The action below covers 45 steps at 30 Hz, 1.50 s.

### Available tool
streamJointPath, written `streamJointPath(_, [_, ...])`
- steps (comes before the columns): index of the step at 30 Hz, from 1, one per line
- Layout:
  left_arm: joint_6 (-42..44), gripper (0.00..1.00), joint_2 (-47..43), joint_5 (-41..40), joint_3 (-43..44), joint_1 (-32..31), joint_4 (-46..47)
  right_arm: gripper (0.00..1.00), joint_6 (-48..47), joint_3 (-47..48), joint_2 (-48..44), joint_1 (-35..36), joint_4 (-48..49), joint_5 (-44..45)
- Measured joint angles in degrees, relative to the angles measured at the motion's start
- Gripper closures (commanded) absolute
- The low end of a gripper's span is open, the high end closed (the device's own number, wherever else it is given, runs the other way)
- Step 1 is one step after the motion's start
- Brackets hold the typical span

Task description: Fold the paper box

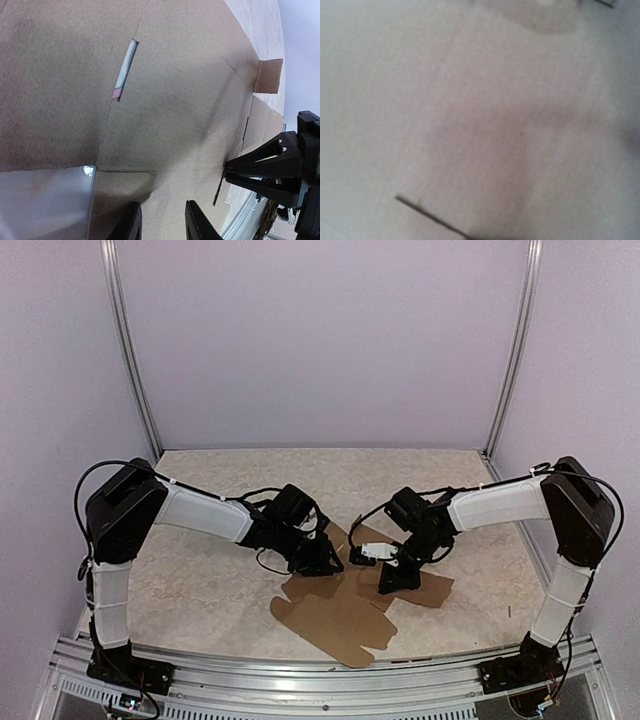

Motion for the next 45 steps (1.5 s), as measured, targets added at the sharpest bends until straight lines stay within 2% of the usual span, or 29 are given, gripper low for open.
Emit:
streamJointPath(9, [3.2, 0.71, 1.5, -2.7, 4.5, -0.8, -6.5, 0.89, 0.6, 0.0, 0.1, -0.4, 0.0, -0.5])
streamJointPath(23, [4.3, 0.7, 1.6, -3.7, 4.7, -1.1, -6.7, 0.89, 1.3, 0.2, 0.0, -0.4, -0.2, -0.5])
streamJointPath(28, [5.2, 0.66, 1.5, -4.5, 4.7, -1.5, -5.3, 0.82, 2.0, 1.5, -0.8, -1.4, -2.1, 0.5])
streamJointPath(30, [6.3, 0.62, 1.2, -6.0, 4.7, -2.2, -5.2, 0.76, 2.2, 3.4, -1.3, -2.8, -5.0, 1.7])
streamJointPath(31, [7.0, 0.59, 1.0, -6.9, 5.0, -2.6, -5.7, 0.69, 2.1, 5.0, -1.9, -3.9, -6.8, 2.2])
streamJointPath(32, [7.8, 0.54, 0.6, -7.9, 5.6, -3.0, -6.8, 0.56, 2.3, 6.6, -2.9, -4.8, -8.1, 2.7])
streamJointPath(33, [8.8, 0.11, 0.1, -9.2, 6.4, -3.3, -8.3, 0.39, 2.2, 8.5, -4.1, -5.7, -9.2, 3.3])
streamJointPath(34, [9.9, 0.02, -0.6, -10.4, 7.2, -3.5, -9.7, 0.08, 1.9, 10.7, -5.9, -6.5, -10.1, 3.9])
streamJointPath(35, [11.3, 0.01, -1.7, -11.9, 8.2, -3.7, -11.4, 0.01, 2.0, 12.7, -8.0, -7.2, -10.7, 4.5])
streamJointPath(40, [17.3, 0.01, -12.3, -17.9, 12.8, -3.9, -15.2, 0.0, 1.1, 17.8, -21.0, -10.3, -7.7, 9.2])
streamJointPath(45, [21.9, 0.01, -26.2, -24.8, 13.9, -1.8, -14.7, 0.0, 2.3, 12.1, -34.8, -13.8, 3.4, 12.9])
